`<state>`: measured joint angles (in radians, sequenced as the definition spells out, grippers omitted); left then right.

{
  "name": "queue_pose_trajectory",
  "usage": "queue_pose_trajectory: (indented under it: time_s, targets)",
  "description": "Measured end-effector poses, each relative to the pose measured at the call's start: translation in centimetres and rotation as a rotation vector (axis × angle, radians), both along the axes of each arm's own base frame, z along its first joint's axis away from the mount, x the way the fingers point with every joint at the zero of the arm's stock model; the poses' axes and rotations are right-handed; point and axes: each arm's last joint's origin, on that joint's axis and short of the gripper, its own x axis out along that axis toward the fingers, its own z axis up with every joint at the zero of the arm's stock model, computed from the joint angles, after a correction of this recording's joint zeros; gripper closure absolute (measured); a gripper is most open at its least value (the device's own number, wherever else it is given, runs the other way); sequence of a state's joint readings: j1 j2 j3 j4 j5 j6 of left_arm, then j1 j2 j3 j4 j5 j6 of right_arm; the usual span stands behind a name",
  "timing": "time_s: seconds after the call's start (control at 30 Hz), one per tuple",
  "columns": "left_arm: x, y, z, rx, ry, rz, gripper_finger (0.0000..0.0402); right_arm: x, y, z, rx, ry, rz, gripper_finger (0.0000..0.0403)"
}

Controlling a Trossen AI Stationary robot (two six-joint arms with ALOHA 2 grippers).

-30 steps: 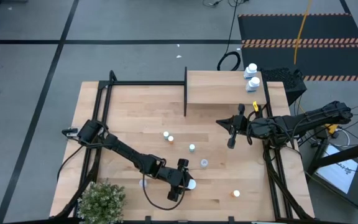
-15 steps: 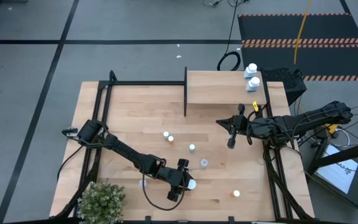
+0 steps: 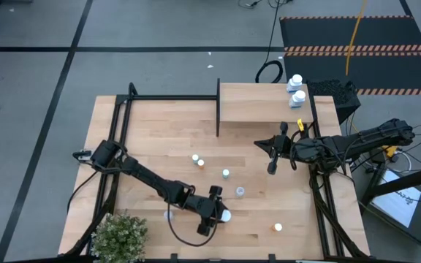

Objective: Pick and place medicine bottles onto shelf by color
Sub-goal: Put the bottom large orange pill bottle on the shelf

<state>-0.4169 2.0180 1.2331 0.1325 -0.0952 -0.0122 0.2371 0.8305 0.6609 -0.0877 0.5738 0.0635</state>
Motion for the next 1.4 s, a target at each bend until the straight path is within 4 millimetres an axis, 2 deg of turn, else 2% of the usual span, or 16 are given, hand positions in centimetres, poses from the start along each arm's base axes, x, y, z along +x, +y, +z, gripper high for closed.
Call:
queue_pose_trajectory:
  time_s: [0.33,0.77,1.0,1.2,1.4]
  targets:
    - [0.2,0.9,1.3,-0.009,-0.028,0.017,0.0185,0.0,0.0,0.0,0.000,0.001,0.000,0.0403]
    - [-0.4,2.8,5.4,-0.014,-0.091,0.034,0.0183,-0.1,0.0,0.0,0.003,0.001,0.001,0.0403]
    - [-0.7,4.2,7.2,-0.011,-0.116,0.047,0.0179,0.0,0.1,0.0,0.087,-0.021,0.007,0.0399]
    - [-1.0,5.3,8.5,0.001,-0.124,0.060,0.0182,0.6,0.7,-0.5,0.201,0.005,0.146,0.0360]
    - [-1.4,7.0,10.1,0.018,-0.153,0.082,0.0179,1.9,1.1,-1.9,0.213,0.082,0.164,0.0299]
